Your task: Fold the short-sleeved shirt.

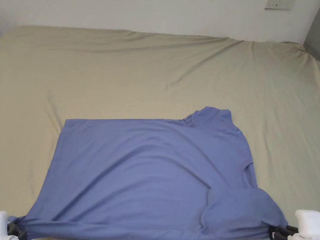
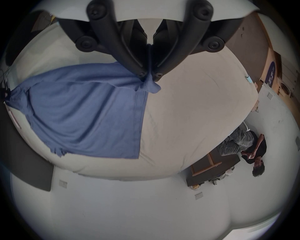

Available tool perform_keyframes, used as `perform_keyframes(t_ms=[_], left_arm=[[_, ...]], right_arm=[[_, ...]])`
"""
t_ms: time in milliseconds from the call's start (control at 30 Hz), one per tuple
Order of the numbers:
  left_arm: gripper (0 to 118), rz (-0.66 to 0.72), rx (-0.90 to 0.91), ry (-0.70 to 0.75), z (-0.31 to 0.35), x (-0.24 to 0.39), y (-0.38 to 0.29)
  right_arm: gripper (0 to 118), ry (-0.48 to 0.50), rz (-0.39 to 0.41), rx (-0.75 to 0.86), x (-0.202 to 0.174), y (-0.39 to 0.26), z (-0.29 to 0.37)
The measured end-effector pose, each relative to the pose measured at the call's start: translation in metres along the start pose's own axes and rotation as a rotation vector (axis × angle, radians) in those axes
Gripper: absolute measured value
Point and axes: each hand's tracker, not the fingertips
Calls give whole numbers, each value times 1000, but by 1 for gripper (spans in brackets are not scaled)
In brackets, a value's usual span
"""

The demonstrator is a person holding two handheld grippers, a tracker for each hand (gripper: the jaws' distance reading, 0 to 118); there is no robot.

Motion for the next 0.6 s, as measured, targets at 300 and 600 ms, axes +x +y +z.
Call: perform_keyframes(t_ms=[300,600], left_arm=[[1,38,85,-2,-27,2,63],[1,10,-15,7,-115,20,96]], right_arm=[[11,-3,-54,76,-4,75,-11],[11,-57,-130,-66,2,123,-113]])
